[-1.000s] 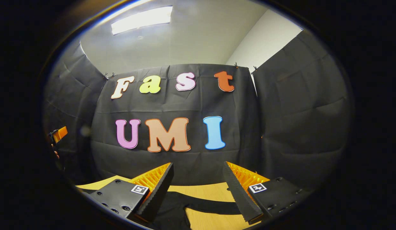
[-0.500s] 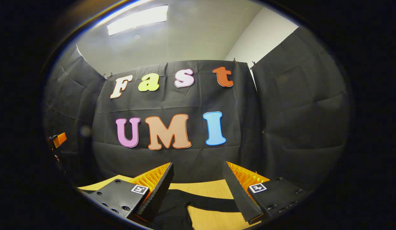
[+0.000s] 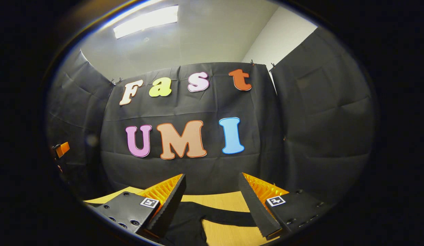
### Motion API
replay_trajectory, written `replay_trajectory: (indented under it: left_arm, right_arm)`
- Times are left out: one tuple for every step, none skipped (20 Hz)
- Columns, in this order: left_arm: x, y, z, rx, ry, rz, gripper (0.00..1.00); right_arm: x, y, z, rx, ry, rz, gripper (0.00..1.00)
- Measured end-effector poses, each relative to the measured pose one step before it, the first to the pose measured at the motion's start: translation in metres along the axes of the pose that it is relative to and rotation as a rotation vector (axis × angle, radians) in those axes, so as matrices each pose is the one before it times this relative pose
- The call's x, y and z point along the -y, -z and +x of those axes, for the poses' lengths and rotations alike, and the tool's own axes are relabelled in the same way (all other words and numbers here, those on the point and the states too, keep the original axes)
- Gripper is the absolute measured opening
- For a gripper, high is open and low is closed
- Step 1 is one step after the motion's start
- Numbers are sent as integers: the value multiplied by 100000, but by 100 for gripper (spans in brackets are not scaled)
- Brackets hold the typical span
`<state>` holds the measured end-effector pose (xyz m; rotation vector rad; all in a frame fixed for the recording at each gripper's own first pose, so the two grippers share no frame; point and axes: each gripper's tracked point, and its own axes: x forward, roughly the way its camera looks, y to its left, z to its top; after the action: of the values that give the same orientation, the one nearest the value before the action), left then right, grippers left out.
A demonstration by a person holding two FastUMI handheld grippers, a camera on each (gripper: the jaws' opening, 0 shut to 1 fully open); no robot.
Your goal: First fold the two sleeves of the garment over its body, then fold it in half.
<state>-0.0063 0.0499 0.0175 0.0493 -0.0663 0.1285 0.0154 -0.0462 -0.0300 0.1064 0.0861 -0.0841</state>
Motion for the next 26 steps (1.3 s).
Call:
replay_trajectory:
  left_arm:
    - [-409, 29, -195, -297, -1025, 55, 92]
    - [-230, 102, 66, -251, -1072, 122, 93]
    - [-297, -39, -131, -196, -926, 101, 92]
    - [-367, 122, -229, -222, -988, 78, 92]
    - [-252, 12, 29, -385, -946, 35, 92]
    - [-272, 239, -219, -580, -946, 58, 92]
    - [-179, 166, -130, -784, -882, 177, 92]
    - [-251, 274, -254, -797, -891, 436, 92]
    - [-135, 140, -131, -603, -939, 631, 93]
    - [-147, 124, -59, -524, -896, 731, 92]
    - [-148, 103, -102, -539, -692, 888, 91]
    - [-17, 205, -26, -521, -639, 980, 91]
    - [15, 59, -92, -293, -721, 934, 91]
    - [-103, 115, -160, -165, -739, 881, 90]
    - [-88, -19, -97, -90, -680, 981, 90]
    - [-130, 45, -178, -313, -824, 1245, 90]
    - [-136, -32, -59, -206, -919, 1416, 90]
    - [-105, 32, -92, -293, -1090, 1296, 90]
    - [-207, 32, -111, -567, -1261, 971, 90]
    - [-307, 181, -181, -944, -1593, 693, 90]
    - [-227, 168, -189, -970, -1179, 335, 90]
    - [9, 147, -20, -926, -878, 60, 91]
    - [-38, 46, -82, -788, -696, 77, 92]
    - [-84, 124, -29, -392, -631, 156, 90]
    - [-65, -129, -44, 2, -657, 258, 91]
    - [-85, -65, 41, 419, -701, 283, 90]
  right_arm:
    - [583, 177, 225, -263, 1016, -664, 98]
    - [660, 296, 348, -802, 1130, -349, 98]
    - [840, 625, 401, -1201, 1239, -342, 98]
    - [1174, 677, 581, -1568, 1983, -370, 98]
    - [1430, 826, 807, -1750, 2671, -289, 98]
    - [1715, 1066, 1058, -2357, 4339, -164, 98]
    - [1824, 1374, 1139, -2705, 4556, 31, 97]
    - [1400, 1563, 1357, -3266, 2717, 382, 98]
    - [1022, 1943, 1604, -3886, 1721, 446, 98]
    - [894, 2097, 1730, -5295, 1447, 10, 98]
    - [772, 2156, 1779, -6037, 841, -439, 98]
    - [795, 2048, 1817, -6264, 1130, 148, 98]
    - [626, 1686, 1974, -5120, 256, 1160, 98]
    - [617, 1645, 2008, -4968, 446, 2449, 98]
    - [672, 1923, 1906, -5927, 846, 2231, 98]
    - [727, 1693, 2031, -6785, 1587, 1315, 95]
    - [1032, 1226, 1645, -5313, 1920, 494, 95]
    - [853, 709, 1303, -3994, 1874, -230, 95]
    - [656, 925, 1186, -4075, 2790, -641, 99]
    - [533, 510, 1158, -1789, 1872, -57, 99]
    - [-338, 281, 1221, -878, 204, -128, 99]
    - [-22, 88, 771, -1321, 183, -289, 99]
    - [221, 500, 855, -1739, -98, -354, 99]
    - [-80, 562, 582, -2741, 206, -47, 99]
    - [-84, 689, 699, -3390, 301, 385, 96]
    - [124, 931, 672, -4468, 960, 145, 99]
